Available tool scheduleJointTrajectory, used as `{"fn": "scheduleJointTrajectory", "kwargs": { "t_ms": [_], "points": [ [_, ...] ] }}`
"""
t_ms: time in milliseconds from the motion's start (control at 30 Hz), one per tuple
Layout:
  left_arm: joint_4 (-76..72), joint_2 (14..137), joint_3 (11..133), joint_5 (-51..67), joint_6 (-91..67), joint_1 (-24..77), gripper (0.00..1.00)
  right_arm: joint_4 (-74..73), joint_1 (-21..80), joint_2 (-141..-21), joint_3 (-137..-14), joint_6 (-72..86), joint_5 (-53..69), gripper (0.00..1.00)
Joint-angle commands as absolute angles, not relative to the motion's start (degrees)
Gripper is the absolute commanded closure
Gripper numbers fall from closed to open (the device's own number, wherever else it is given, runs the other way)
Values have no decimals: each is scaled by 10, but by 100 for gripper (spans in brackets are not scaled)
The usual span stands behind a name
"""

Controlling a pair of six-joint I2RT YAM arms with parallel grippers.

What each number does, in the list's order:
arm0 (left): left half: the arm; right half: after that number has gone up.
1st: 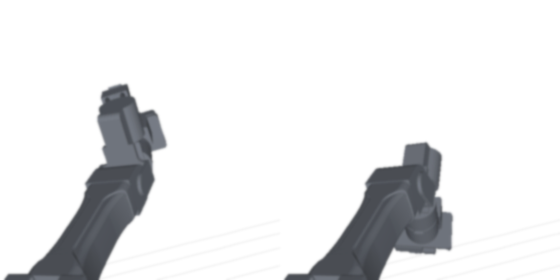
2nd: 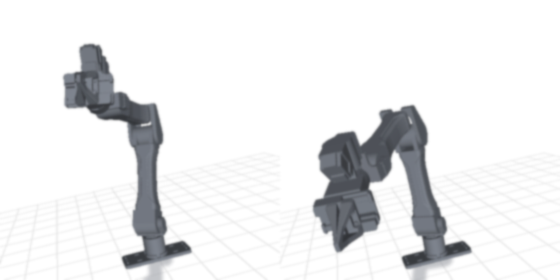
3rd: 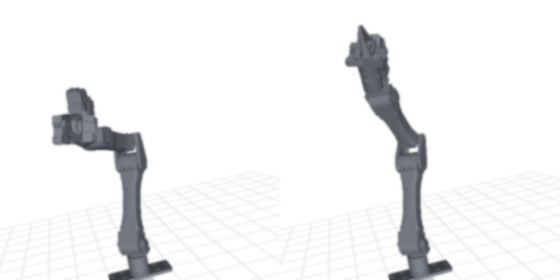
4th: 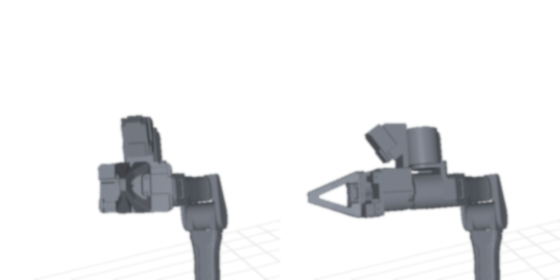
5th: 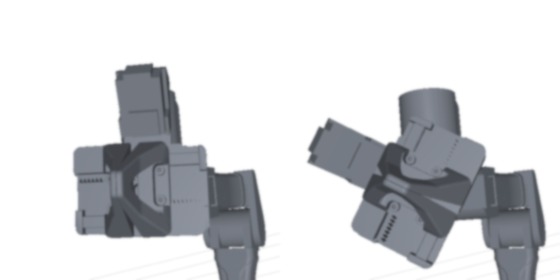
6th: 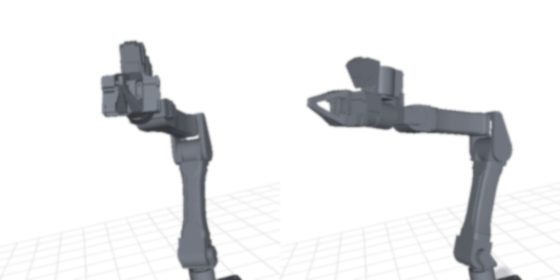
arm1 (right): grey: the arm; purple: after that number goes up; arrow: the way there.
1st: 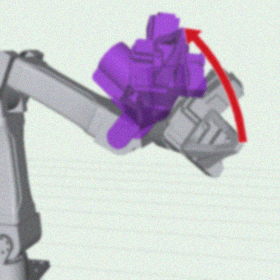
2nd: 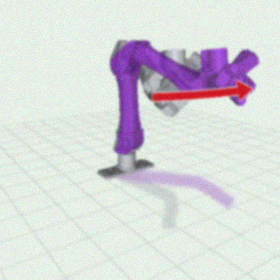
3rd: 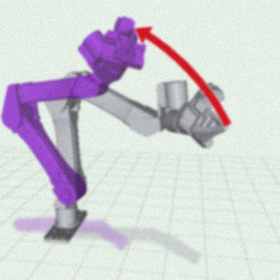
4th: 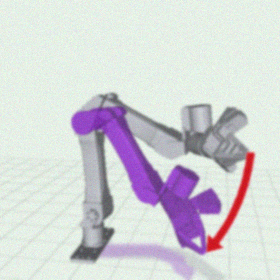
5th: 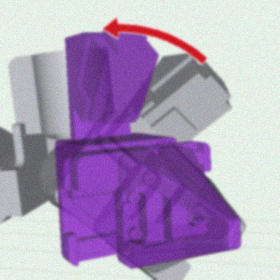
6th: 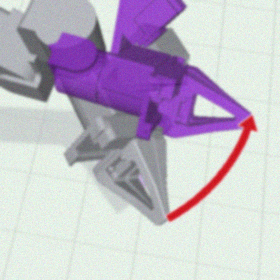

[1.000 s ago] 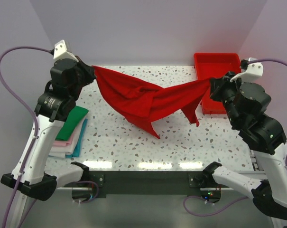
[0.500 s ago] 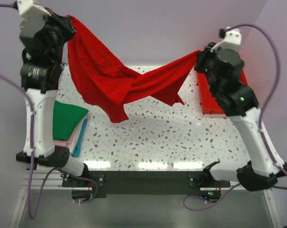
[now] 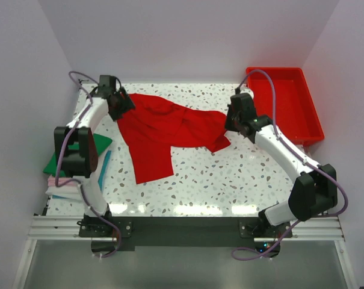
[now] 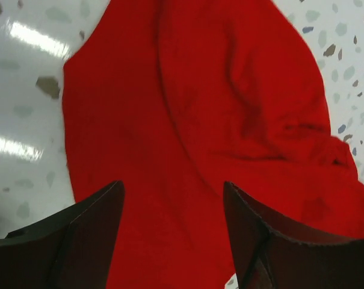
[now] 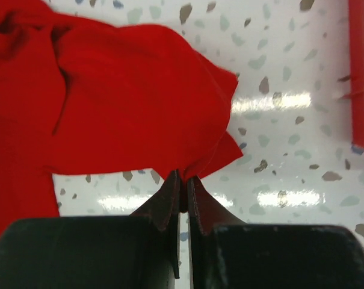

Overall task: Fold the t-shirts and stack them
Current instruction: Flatten the tshirt out

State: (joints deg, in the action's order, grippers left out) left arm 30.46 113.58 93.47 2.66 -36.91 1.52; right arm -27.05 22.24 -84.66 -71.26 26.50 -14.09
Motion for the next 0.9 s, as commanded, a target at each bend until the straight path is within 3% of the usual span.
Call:
{"fn": "scheduleJointTrajectory", "kwargs": {
  "t_ms": [0,200,300,533,867],
  "points": [
    [221,929,777,2,-422,19,28,-214,227,-794,-624,310,-85,100],
    [232,761,530,-145,-504,97,33,-180,229,-770,-526,321,-81,100],
    [229,741,480,-204,-539,124,34,-171,229,-775,-523,322,-71,100],
    [236,841,516,-260,-548,134,37,-166,230,-784,-533,316,-69,100],
    [162,942,582,-242,-501,131,49,-160,229,-786,-531,313,-62,100]
  ]
}}
